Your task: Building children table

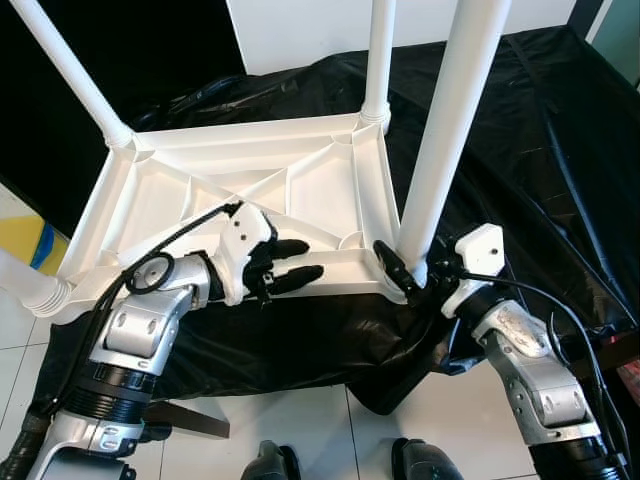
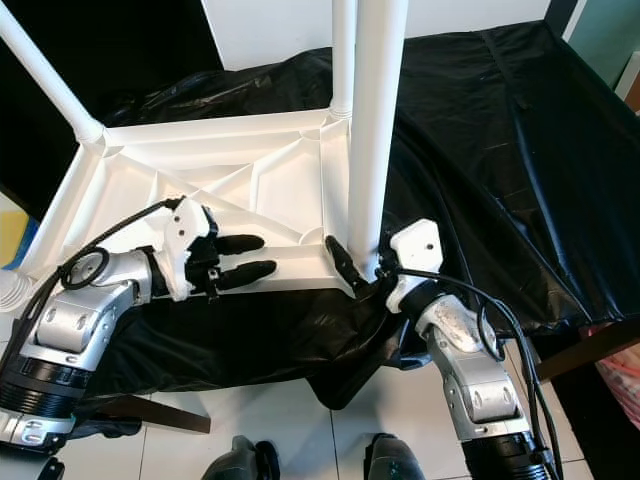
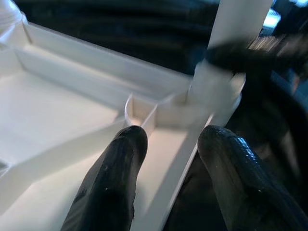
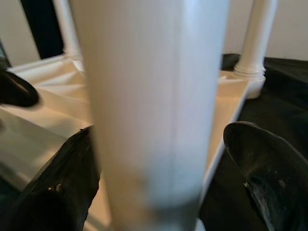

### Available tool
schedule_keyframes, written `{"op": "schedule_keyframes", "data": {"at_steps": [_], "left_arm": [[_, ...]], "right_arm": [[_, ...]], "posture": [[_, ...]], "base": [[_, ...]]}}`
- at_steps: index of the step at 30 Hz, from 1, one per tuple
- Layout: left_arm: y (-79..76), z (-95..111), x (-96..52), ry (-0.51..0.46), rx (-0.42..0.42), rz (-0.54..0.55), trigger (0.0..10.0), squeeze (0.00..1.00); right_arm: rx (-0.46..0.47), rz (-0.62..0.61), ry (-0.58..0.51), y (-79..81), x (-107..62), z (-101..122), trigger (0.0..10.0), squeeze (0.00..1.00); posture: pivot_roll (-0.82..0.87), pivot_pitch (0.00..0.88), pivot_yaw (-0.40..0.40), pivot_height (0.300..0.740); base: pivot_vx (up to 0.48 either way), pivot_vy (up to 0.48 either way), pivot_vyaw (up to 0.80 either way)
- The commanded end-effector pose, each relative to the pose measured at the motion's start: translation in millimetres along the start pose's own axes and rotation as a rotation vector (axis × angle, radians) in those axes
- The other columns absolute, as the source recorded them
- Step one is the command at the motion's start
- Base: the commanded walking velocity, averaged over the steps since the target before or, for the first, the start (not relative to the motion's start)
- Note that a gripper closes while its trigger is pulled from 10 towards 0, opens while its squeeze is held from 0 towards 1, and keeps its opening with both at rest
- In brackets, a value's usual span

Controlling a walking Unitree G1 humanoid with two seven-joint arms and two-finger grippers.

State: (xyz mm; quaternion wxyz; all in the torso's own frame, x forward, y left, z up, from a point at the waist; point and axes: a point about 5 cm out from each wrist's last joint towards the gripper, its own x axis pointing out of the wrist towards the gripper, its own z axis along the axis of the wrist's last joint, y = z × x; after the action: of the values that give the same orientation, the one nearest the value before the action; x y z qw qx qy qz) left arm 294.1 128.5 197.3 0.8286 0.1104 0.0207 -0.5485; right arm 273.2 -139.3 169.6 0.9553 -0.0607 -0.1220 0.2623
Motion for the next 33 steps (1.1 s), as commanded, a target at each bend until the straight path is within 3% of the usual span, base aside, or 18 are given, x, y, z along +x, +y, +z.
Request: {"op": "schedule_keyframes", "data": {"at_steps": [1, 8, 12, 16, 23, 27, 31, 32, 33], "left_arm": [[-2.2, 10.2, -1.6, -0.061, -0.034, 0.027, 10.0, 0.0], [-9.8, 11.7, 8.9, -0.062, -0.052, -0.017, 10.0, 0.0], [-8.7, 13.4, 18.7, -0.073, -0.034, -0.005, 10.0, 0.0], [-6.0, 13.2, 22.6, -0.075, -0.034, 0.031, 10.0, 0.0], [-6.7, 12.2, 25.8, -0.079, -0.073, 0.071, 10.0, 0.0], [-14.6, 8.1, 29.0, -0.078, -0.1, 0.08, 10.0, 0.0], [-21.9, 5.4, 30.7, -0.071, -0.099, 0.054, 10.0, 0.0], [-26.2, 4.6, 31.3, -0.072, -0.091, 0.035, 10.0, 0.0], [-29.3, 3.7, 31.9, -0.075, -0.096, 0.018, 10.0, 0.0]], "right_arm": [[-0.015, 0.029, 0.012, 3.0, 5.8, -5.3, 10.0, 0.0], [-0.015, 0.039, 0.019, -7.8, 22.7, -11.0, 10.0, 0.0], [-0.019, 0.02, 0.034, -28.5, 47.4, -17.6, 10.0, 0.0], [-0.022, 0.002, 0.037, -36.0, 53.8, -18.1, 10.0, 0.0], [-0.015, -0.008, 0.027, -37.6, 56.8, -18.0, 10.0, 0.0], [0.007, 0.017, 0.006, -30.2, 46.5, -20.7, 10.0, 0.0], [0.004, 0.028, 0.001, -32.7, 39.9, -21.6, 10.0, 0.0], [-0.002, 0.037, 0.003, -36.9, 36.9, -21.7, 4.9, 0.0], [-0.012, 0.049, 0.007, -40.8, 35.3, -22.1, 3.3, 0.0]], "posture": [[-0.1, 0.149, 0.085, 0.74], [-0.09, 0.134, 0.073, 0.74], [-0.08, 0.115, 0.063, 0.74], [-0.08, 0.111, 0.06, 0.74], [-0.07, 0.099, 0.05, 0.74], [-0.06, 0.097, 0.038, 0.74], [-0.06, 0.103, 0.028, 0.74], [-0.06, 0.106, 0.02, 0.74], [-0.06, 0.102, 0.017, 0.74]], "base": [[0.0, 0.0, 0.0], [0.0, 0.0, 0.0], [0.0, 0.0, 0.0], [0.0, 0.0, 0.0], [0.0, 0.0, 0.0], [0.0, 0.0, 0.0], [0.0, 0.0, 0.0], [0.0, 0.0, 0.0], [0.0, 0.0, 0.0]]}}
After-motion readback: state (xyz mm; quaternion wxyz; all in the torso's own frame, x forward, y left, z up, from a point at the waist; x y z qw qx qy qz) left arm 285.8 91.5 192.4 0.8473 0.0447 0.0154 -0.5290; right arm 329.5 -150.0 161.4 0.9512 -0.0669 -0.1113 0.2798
